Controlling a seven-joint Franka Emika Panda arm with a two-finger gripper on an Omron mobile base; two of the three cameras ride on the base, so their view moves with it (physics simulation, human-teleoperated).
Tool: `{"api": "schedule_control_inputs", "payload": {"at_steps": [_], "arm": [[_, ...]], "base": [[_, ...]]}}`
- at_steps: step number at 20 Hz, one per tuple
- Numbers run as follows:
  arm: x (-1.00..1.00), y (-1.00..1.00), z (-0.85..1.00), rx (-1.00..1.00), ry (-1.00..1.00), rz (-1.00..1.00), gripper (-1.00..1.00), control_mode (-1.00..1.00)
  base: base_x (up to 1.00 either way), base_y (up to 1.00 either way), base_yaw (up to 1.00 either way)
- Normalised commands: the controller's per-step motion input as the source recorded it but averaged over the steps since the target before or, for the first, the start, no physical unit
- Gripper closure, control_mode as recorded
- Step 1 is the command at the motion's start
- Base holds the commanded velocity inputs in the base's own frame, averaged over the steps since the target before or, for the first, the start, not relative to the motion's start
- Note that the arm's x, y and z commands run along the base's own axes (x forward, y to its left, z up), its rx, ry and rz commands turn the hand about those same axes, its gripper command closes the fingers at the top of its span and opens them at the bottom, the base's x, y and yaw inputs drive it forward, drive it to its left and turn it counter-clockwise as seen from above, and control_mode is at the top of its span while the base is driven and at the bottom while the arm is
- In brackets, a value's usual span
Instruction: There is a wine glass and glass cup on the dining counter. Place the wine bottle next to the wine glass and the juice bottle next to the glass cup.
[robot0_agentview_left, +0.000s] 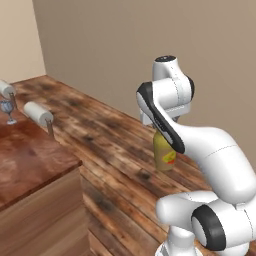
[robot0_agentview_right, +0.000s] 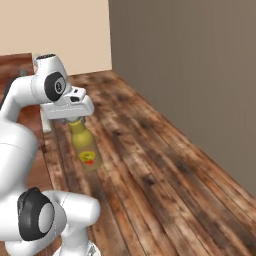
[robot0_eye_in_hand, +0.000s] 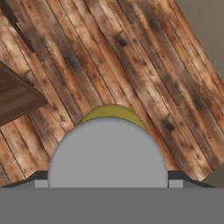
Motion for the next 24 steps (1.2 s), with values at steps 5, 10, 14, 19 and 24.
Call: {"api": "schedule_control_inputs", "payload": {"at_steps": [5,10,14,19,24], "arm": [[0.0,0.0,0.0,0.0,0.0,0.0,1.0,1.0],[0.0,0.0,0.0,0.0,0.0,0.0,1.0,1.0],[0.0,0.0,0.0,0.0,0.0,0.0,1.0,1.0],[0.0,0.0,0.0,0.0,0.0,0.0,1.0,1.0],[0.0,0.0,0.0,0.0,0.0,0.0,1.0,1.0]], "base": [[0.52,-0.29,0.22],[0.52,-0.28,0.24],[0.52,-0.27,0.24],[0.53,-0.27,0.24],[0.53,-0.27,0.24]]}}
